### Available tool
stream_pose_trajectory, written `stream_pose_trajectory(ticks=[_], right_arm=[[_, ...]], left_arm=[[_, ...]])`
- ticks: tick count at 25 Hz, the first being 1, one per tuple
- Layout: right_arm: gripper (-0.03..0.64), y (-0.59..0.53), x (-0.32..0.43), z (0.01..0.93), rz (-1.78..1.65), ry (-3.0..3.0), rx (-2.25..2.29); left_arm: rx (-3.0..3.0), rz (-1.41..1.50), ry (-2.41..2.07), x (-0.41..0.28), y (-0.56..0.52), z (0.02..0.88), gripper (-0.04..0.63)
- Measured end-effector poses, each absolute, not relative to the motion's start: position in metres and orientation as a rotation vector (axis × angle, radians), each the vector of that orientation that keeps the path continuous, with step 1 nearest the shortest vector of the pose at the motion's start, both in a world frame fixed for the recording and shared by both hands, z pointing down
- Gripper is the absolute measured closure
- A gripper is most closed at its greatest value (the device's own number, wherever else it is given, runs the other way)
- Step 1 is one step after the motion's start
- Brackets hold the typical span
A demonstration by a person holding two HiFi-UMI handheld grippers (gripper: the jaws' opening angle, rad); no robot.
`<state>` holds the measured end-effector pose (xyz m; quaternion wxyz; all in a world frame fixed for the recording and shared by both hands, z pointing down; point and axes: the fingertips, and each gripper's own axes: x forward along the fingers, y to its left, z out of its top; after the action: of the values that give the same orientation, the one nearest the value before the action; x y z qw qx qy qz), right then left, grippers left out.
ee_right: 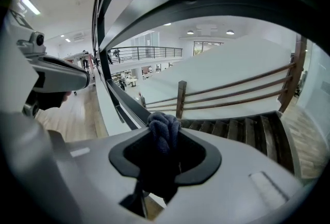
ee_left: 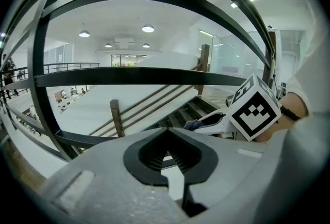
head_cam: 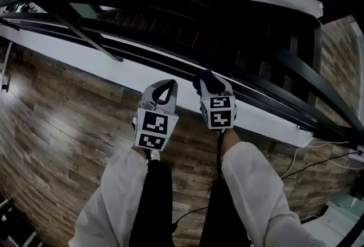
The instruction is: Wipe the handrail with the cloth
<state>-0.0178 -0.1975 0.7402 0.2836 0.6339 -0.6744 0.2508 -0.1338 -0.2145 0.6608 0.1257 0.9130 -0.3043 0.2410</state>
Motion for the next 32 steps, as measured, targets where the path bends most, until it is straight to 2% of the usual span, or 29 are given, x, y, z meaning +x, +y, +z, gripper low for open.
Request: stream_pose_trajectory(ticks=[14,32], right_arm=[[0.489,-0.101,0.105,0.734,0.764,-1.706,1.842],[0.489,-0.023,0.206,0.733,0.789,-1.610,1.965]], left_arm=[[2.779,0.774,-0.598,0.015,-0.129,0.657,0.595],[2.856,0.824,-0.402,0.113,-0.056,0.657,0.595]])
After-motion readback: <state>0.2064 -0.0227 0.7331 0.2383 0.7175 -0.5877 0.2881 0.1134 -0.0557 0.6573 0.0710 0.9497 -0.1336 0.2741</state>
